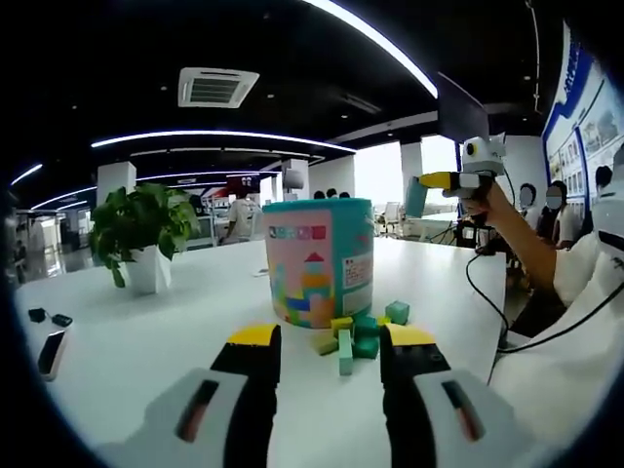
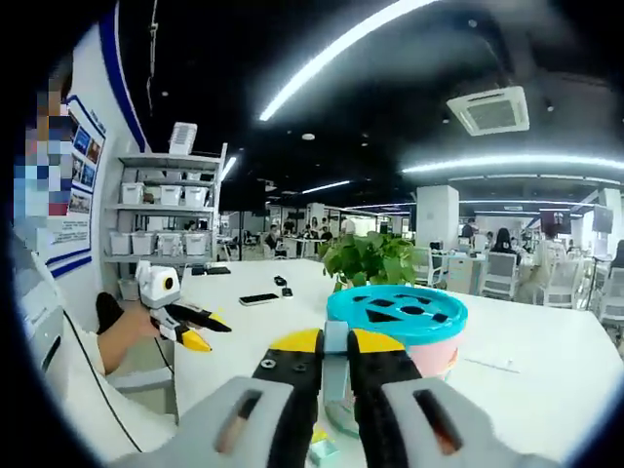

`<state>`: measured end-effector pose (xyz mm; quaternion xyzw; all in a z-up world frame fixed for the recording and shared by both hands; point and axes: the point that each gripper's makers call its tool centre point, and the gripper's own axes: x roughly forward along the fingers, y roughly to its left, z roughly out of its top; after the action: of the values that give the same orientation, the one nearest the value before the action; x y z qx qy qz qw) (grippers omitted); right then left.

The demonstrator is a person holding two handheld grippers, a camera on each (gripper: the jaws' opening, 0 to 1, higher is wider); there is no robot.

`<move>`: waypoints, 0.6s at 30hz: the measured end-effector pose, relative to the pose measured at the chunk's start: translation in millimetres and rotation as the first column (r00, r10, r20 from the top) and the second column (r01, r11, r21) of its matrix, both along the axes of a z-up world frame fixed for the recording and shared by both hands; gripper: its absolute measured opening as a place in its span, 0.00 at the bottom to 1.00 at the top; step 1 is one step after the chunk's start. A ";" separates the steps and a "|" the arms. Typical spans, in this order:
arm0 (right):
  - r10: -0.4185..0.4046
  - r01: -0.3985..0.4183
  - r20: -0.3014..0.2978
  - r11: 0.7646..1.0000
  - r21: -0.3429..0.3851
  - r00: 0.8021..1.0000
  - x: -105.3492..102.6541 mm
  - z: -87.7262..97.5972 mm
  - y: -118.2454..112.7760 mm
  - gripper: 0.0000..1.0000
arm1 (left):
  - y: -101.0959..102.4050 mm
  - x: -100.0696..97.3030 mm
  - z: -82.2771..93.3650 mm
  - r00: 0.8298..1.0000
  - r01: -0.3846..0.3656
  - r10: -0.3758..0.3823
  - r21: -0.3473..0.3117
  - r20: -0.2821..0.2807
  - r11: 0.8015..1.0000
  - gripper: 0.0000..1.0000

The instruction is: Arrange the toys in the designated storage area by placing each visible toy with the group until no toy remains scattered across the table.

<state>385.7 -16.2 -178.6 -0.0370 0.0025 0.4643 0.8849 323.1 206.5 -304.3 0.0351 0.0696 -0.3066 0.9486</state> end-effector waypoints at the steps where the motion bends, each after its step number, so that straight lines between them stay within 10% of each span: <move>1: -0.002 0.002 0.013 1.000 -0.006 1.000 1.2 3.1 0.4 0.09 | -0.7 -0.4 -0.4 1.000 0.003 -0.003 0.002 -0.001 1.000 0.41; 18: -0.028 0.029 0.016 0.996 -0.090 0.999 56.4 57.0 29.9 0.09 | -0.4 -0.6 -2.1 1.000 0.006 -0.006 -0.001 -0.006 1.000 0.41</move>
<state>442.1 13.7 -121.6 -0.0801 0.0174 0.4506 0.8889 322.5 206.1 -306.4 0.0338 0.0723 -0.3094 0.9476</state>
